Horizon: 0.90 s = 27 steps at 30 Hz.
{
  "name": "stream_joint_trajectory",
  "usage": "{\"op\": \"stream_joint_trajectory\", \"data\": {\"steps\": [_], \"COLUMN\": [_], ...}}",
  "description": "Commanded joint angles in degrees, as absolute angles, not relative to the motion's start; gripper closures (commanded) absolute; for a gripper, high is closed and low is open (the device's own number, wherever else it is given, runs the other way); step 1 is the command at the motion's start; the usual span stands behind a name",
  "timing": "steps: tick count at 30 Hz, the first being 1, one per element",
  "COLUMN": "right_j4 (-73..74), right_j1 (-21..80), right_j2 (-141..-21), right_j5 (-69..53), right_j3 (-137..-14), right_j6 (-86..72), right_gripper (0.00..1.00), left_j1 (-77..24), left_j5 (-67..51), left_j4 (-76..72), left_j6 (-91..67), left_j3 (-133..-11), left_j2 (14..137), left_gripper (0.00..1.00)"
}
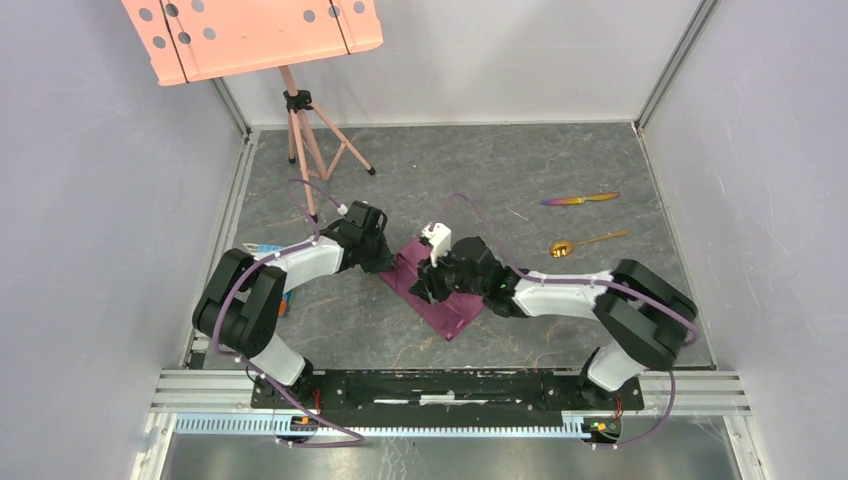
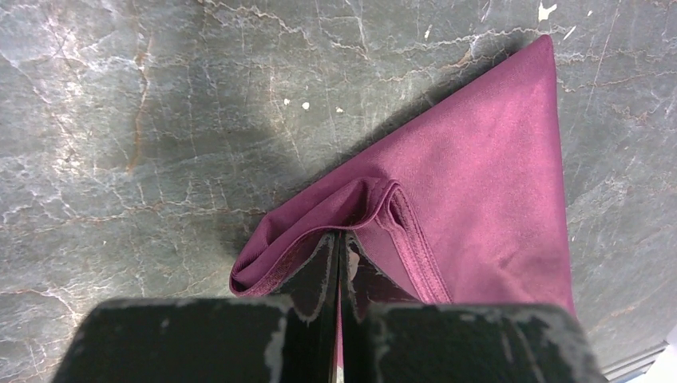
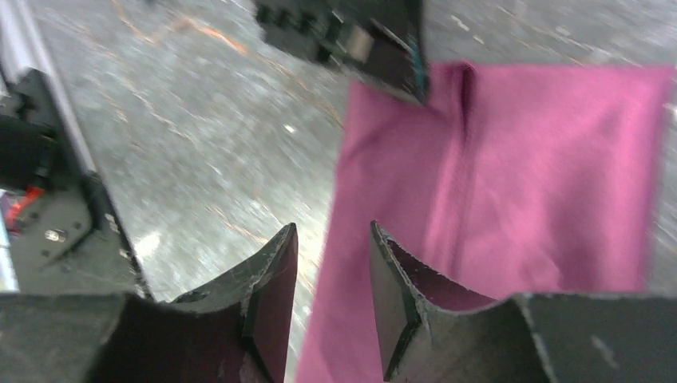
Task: Fold the napkin into a case and place the utensils inside
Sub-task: Smooth out the 2/3-rectangle-folded napkin at the center of the board.
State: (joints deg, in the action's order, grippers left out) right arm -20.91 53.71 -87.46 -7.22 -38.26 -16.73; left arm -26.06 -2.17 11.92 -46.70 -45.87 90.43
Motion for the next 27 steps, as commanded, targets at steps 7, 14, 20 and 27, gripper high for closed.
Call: {"op": "stream_joint_trajectory", "data": {"steps": [7, 14, 20, 27], "right_j4": [-42.4, -45.5, -44.4, -47.3], "right_j1": [52.4, 49.4, 48.0, 46.7], "right_j2": [-106.5, -111.8, -115.9, -114.6], "right_j5": [-30.9, -36.8, -40.8, -42.8], "right_j3": [-48.0, -49.8, -50.9, -44.8], "right_j6": [-27.4, -28.9, -27.8, -28.2], "right_gripper": [0.73, 0.67, 0.62, 0.56], "left_j1": [-25.3, -25.1, -25.0, -24.8], "left_j5": [-2.5, -2.6, -2.6, -2.4], "left_j4": [10.8, 10.0, 10.3, 10.3], "left_j6": [-43.3, -43.2, -42.7, -42.5], "left_j3": [-45.8, -44.6, -45.1, -44.6], "left_j2": [91.1, 91.5, 92.2, 92.9], "left_gripper": [0.98, 0.98, 0.98, 0.98]}}
